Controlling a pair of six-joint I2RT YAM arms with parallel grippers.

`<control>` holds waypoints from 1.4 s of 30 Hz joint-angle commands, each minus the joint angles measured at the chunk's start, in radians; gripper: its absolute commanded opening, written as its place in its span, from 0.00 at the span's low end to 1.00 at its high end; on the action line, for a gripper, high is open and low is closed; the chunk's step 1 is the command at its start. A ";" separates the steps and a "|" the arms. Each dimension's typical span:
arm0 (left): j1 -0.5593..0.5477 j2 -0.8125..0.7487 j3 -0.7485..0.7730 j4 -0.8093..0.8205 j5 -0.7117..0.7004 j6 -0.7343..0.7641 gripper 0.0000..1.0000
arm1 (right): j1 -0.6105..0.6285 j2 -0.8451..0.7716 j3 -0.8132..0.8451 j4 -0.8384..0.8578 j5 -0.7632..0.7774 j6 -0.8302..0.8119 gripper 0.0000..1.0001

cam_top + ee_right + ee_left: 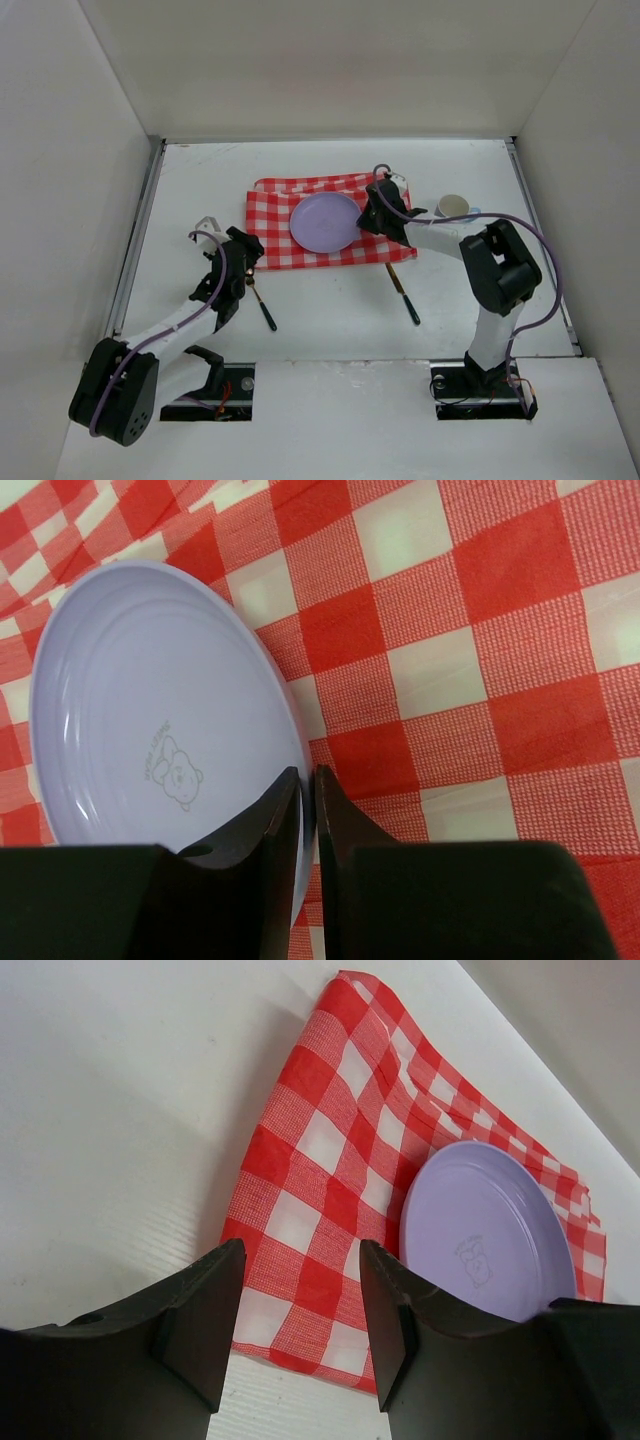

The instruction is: Set the dinner table for one person

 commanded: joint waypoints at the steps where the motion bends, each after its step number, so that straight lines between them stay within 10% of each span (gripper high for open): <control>1: -0.006 0.004 -0.008 0.053 -0.006 0.003 0.47 | 0.005 0.024 0.053 0.066 -0.016 0.016 0.19; 13: -0.006 0.012 0.001 0.035 -0.010 0.005 0.46 | 0.005 -0.166 -0.072 0.043 0.078 -0.077 0.61; 17: -0.020 0.010 0.007 0.029 -0.011 0.002 0.44 | -0.021 -0.359 -0.166 0.018 0.133 -0.114 0.60; 23: -0.083 0.032 0.035 0.029 -0.017 0.011 0.27 | -0.225 -0.577 -0.189 -0.153 0.248 -0.119 0.16; 26: -0.113 0.043 0.046 0.035 -0.020 0.024 0.23 | -0.354 -0.604 -0.157 -0.216 0.297 -0.136 0.19; 30: -0.127 0.036 0.044 0.040 -0.025 0.032 0.24 | -0.496 -0.585 -0.149 -0.210 0.276 -0.122 0.48; 42: -0.127 0.047 0.042 0.043 -0.025 0.028 0.30 | -0.656 -0.461 -0.140 -0.166 0.063 -0.054 0.55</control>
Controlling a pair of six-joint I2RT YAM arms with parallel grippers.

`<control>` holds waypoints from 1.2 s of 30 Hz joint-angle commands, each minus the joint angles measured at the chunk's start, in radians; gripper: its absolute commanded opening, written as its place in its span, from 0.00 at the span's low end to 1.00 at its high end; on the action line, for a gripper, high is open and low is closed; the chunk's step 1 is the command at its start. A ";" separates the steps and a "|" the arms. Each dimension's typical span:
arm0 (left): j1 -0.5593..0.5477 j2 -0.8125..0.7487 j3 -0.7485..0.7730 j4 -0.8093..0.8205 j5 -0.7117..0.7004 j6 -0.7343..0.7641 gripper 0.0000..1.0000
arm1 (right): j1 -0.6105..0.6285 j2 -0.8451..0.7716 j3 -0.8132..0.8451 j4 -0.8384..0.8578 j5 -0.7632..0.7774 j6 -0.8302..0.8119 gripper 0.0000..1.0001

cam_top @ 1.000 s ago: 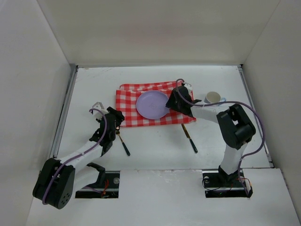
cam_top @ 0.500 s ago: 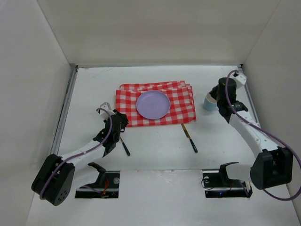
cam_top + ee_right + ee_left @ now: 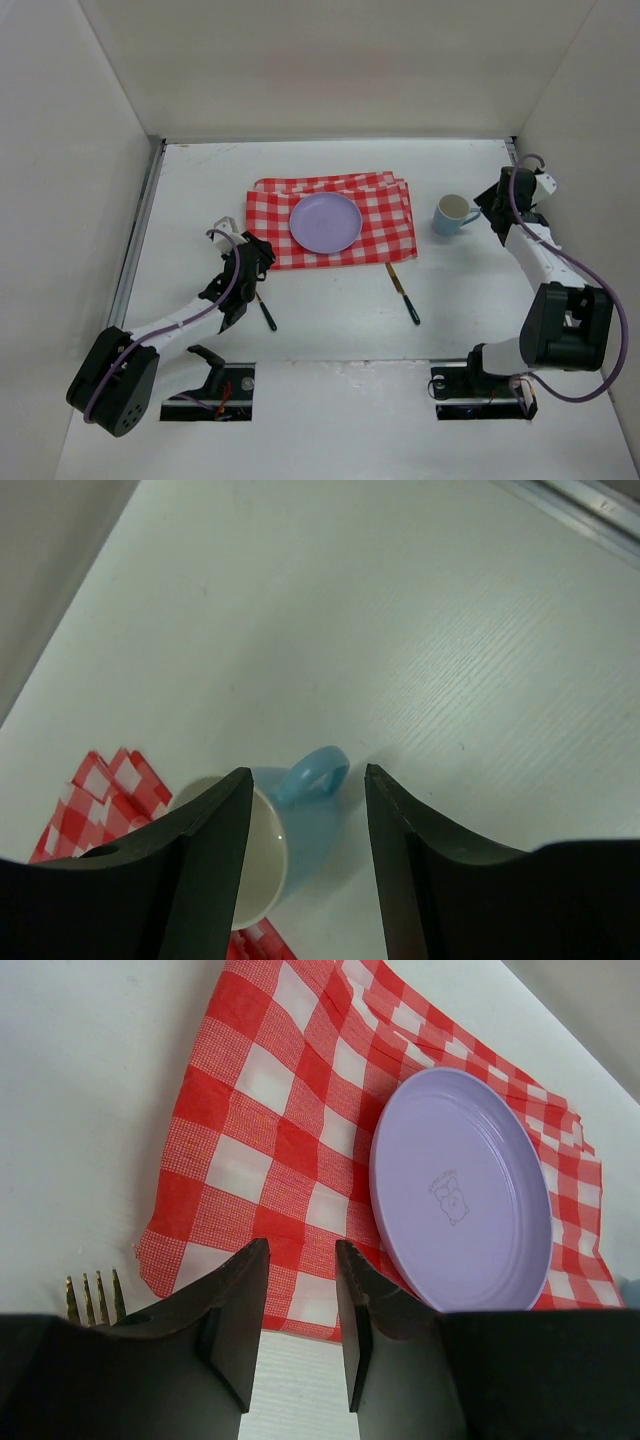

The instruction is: Set the dinner table for one person

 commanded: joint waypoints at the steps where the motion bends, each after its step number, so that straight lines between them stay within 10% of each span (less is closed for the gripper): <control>1: -0.004 0.003 0.028 0.038 -0.020 0.009 0.31 | 0.008 0.022 0.022 0.023 -0.060 0.013 0.55; 24: -0.002 -0.017 0.018 0.038 -0.023 0.001 0.34 | 0.132 0.098 -0.014 0.028 -0.032 -0.109 0.41; 36: 0.004 -0.037 0.009 0.038 -0.023 -0.001 0.35 | 0.132 0.159 0.052 -0.017 -0.028 -0.112 0.07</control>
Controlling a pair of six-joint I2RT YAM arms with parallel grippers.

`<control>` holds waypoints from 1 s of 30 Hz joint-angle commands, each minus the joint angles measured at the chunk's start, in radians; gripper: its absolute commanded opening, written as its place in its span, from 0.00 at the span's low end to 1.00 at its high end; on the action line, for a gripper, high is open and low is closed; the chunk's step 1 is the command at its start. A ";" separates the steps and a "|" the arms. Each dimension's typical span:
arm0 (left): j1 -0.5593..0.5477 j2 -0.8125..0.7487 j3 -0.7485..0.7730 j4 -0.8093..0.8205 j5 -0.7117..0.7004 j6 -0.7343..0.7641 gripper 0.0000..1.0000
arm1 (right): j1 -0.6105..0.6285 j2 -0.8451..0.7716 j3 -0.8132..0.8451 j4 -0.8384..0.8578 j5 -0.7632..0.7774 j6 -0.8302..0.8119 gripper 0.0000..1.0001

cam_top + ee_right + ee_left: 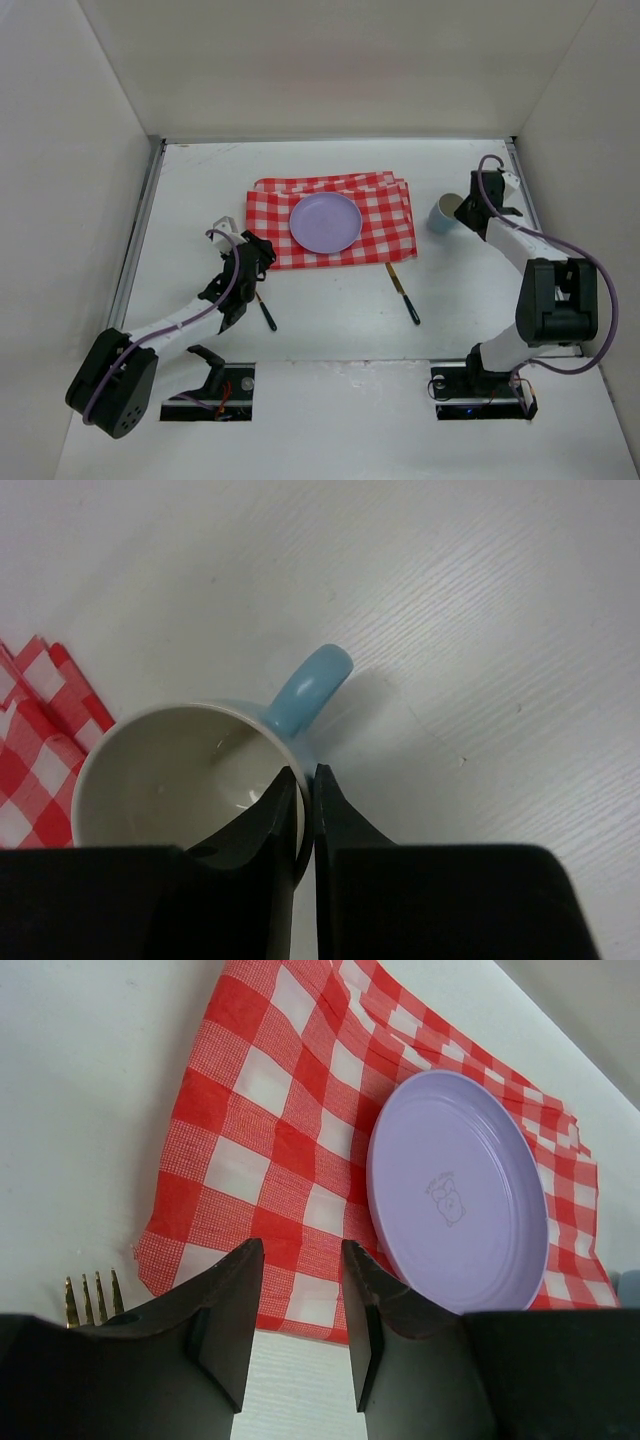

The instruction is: Set the dinner table for one person

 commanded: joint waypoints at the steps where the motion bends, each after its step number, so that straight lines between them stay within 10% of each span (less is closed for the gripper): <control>1: 0.007 -0.034 0.008 0.038 -0.019 0.000 0.35 | 0.006 -0.022 0.046 -0.024 0.003 -0.009 0.06; 13: 0.010 -0.014 0.009 0.046 -0.025 -0.003 0.45 | 0.113 -0.139 0.209 -0.096 0.066 -0.066 0.05; 30: 0.015 0.041 0.014 0.083 -0.025 0.029 0.46 | 0.347 0.397 0.788 -0.189 0.049 -0.166 0.05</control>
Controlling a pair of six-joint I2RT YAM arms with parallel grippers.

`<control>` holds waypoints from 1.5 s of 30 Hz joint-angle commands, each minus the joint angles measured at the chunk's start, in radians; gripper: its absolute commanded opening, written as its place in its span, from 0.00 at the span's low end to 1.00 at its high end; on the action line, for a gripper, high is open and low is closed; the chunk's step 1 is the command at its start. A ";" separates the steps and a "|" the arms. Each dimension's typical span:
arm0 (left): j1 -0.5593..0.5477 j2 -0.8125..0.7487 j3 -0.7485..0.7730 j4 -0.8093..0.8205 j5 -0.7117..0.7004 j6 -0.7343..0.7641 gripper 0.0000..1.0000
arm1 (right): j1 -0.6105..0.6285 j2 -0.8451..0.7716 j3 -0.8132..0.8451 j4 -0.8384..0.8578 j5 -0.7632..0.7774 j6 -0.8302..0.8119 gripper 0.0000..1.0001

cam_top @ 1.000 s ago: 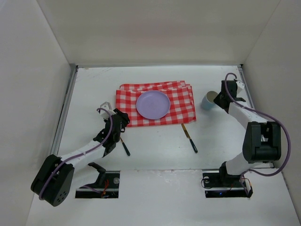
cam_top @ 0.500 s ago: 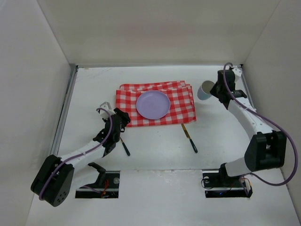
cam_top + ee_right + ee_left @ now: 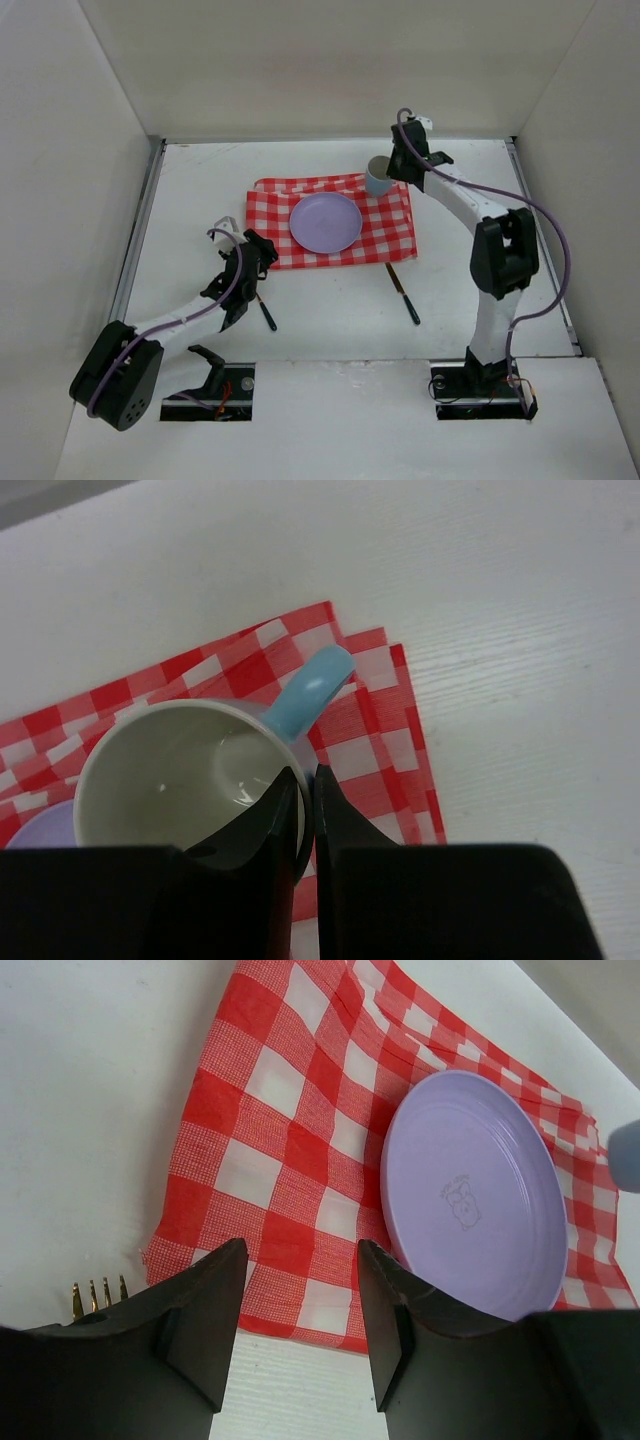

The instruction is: Set the dinner table for one person

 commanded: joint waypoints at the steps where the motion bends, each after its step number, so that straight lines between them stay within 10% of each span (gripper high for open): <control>1: 0.005 0.004 0.014 0.059 -0.017 0.019 0.46 | 0.014 0.030 0.149 0.003 0.013 -0.027 0.06; 28: 0.012 0.027 0.017 0.071 0.000 0.013 0.47 | 0.003 0.242 0.329 -0.094 0.024 -0.050 0.09; 38: 0.012 0.018 0.014 0.071 0.000 0.013 0.47 | -0.001 0.127 0.234 -0.050 0.012 -0.047 0.52; 45: 0.006 -0.002 0.014 0.065 0.000 0.015 0.46 | 0.002 -0.214 -0.155 0.088 0.021 -0.024 0.53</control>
